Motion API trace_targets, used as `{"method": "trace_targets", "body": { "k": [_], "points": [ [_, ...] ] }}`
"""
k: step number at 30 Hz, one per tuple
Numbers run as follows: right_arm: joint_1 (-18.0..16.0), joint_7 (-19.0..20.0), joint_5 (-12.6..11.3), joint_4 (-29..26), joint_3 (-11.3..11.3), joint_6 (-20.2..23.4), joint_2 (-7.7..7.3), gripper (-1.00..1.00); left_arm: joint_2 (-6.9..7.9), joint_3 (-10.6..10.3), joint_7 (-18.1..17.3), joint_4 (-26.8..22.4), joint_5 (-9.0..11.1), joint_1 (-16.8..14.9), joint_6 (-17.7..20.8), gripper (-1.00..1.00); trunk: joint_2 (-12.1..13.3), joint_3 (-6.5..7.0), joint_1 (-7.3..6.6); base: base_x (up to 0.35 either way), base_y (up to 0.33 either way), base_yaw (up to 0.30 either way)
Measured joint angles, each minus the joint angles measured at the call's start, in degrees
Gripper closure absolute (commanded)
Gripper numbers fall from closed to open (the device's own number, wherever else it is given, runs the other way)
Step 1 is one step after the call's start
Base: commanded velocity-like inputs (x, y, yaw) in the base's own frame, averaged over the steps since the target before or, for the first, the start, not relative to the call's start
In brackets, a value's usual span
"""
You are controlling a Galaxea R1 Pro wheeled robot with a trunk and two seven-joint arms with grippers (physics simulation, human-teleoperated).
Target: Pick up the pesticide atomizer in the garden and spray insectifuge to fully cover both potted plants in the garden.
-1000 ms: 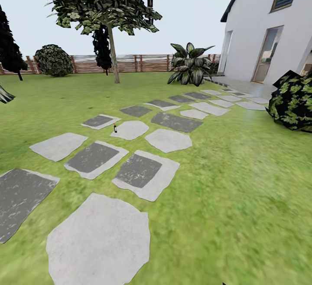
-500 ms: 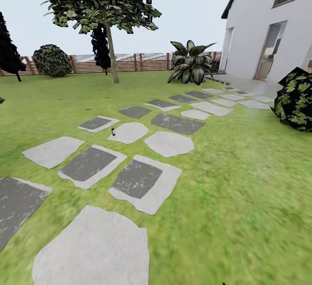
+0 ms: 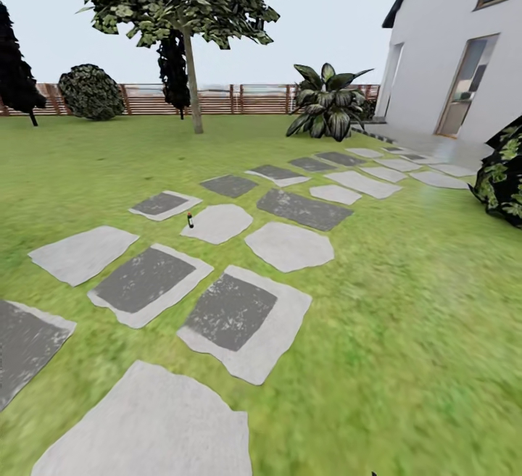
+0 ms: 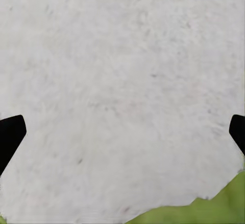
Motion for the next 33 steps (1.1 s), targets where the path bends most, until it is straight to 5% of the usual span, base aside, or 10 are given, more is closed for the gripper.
{"method": "trace_targets", "body": {
  "k": [9, 33],
  "points": [
    [0.0, -0.01, -0.04, -0.07, -0.06, -0.01, 0.04, -1.0, 0.0, 0.0, 0.0, 0.0, 0.0, 0.0, 0.0, -1.0, 0.0, 0.0, 0.0, 0.341, 0.0, 0.182],
    [0.01, -0.09, -0.24, -0.37, -0.22, 0.06, 0.03, -1.0, 0.0, 0.0, 0.0, 0.01, 0.0, 0.03, -0.01, -1.0, 0.0, 0.0, 0.0, 0.34, 0.02, 0.005]
  ]
}}
